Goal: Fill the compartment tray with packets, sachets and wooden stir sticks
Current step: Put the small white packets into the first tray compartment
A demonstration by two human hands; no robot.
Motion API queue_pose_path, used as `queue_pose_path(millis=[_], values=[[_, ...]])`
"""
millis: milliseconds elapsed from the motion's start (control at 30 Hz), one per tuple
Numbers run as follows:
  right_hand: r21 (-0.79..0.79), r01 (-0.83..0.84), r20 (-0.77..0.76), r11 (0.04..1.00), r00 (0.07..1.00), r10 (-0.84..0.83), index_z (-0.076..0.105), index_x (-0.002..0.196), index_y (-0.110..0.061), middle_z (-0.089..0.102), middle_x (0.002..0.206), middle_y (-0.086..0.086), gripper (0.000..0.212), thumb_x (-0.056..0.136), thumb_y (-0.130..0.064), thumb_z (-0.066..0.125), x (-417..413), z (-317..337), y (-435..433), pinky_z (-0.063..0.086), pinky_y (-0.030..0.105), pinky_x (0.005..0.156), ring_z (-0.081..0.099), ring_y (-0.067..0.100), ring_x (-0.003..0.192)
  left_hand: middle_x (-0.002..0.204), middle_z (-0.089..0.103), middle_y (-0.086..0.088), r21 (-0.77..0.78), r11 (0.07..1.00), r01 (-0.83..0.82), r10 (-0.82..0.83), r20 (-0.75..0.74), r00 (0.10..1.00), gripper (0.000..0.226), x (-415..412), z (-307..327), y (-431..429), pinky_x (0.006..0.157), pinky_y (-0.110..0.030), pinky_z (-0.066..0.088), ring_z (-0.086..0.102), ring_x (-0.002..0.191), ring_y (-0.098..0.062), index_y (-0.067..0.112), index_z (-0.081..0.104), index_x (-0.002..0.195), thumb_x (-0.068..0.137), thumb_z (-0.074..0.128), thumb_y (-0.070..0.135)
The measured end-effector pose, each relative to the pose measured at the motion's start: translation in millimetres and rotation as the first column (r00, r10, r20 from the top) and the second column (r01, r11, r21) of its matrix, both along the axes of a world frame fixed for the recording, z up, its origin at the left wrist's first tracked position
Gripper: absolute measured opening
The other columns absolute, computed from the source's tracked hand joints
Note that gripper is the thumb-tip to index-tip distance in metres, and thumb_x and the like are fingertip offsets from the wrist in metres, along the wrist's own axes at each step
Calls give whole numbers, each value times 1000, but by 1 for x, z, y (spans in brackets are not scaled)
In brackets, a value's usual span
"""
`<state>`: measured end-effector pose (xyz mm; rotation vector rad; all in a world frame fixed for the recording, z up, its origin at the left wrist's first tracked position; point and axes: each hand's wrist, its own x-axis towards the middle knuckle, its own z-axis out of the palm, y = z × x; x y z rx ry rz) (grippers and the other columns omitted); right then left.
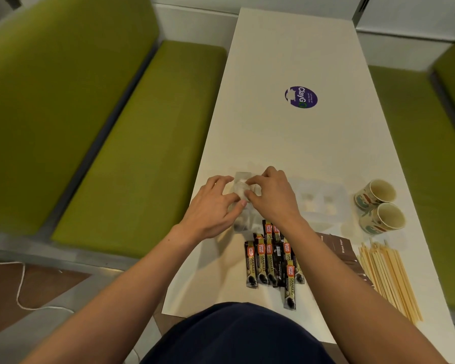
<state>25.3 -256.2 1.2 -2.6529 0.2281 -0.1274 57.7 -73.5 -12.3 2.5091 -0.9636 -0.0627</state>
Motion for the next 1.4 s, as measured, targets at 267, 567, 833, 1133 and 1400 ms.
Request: queue_pose_path(millis=[267, 567, 833, 1133, 1400], values=[[258, 111, 133, 960, 980, -150, 72, 103, -30, 53, 88, -12, 12, 95, -37, 65, -61, 12, 5, 40, 18, 74, 54, 6, 86, 120, 50, 6, -281, 899, -336, 289, -197, 937, 23, -25, -18, 18, 99, -27, 39, 42, 117, -12, 20, 65, 114, 91, 64, 20], [-28, -53, -113, 998, 992, 49, 73, 124, -27, 59, 98, -3, 32, 98, -40, 59, -84, -26, 21, 48, 38, 80, 55, 22, 99, 109, 54, 12, -39, 898, -438, 379, -435, 817, 39, -39, -31, 1, 96, -33, 41, 43, 109, -13, 34, 72, 105, 78, 71, 63], [251, 43, -38, 967, 999, -34, 70, 120, -24, 56, 103, -12, 26, 94, -24, 67, -85, -8, 17, 50, 24, 83, 57, 5, 94, 84, 72, 12, -260, 850, -458, 222, -612, 759, 12, -42, -23, 15, 80, -36, 56, 68, 83, -8, 30, 64, 83, 90, 73, 31], [674, 110, -54, 731, 994, -99, 74, 119, -27, 77, 105, -14, 31, 88, -25, 80, -80, 11, 19, 59, 31, 91, 71, -1, 98, 89, 77, 5, -435, 810, -394, 64, -602, 796, 5, -43, 7, 17, 74, -14, 49, 70, 81, -3, 13, 68, 92, 93, 72, 15], [716, 34, 116, 697, 979, -167, 76, 114, -25, 78, 90, -3, 31, 86, -11, 81, -52, 46, 4, 60, 28, 85, 74, 10, 88, 88, 78, 5, -489, 816, -308, -2, -535, 845, 6, -8, 44, -1, 75, -20, 53, 72, 82, -12, 14, 71, 94, 90, 76, 16]])
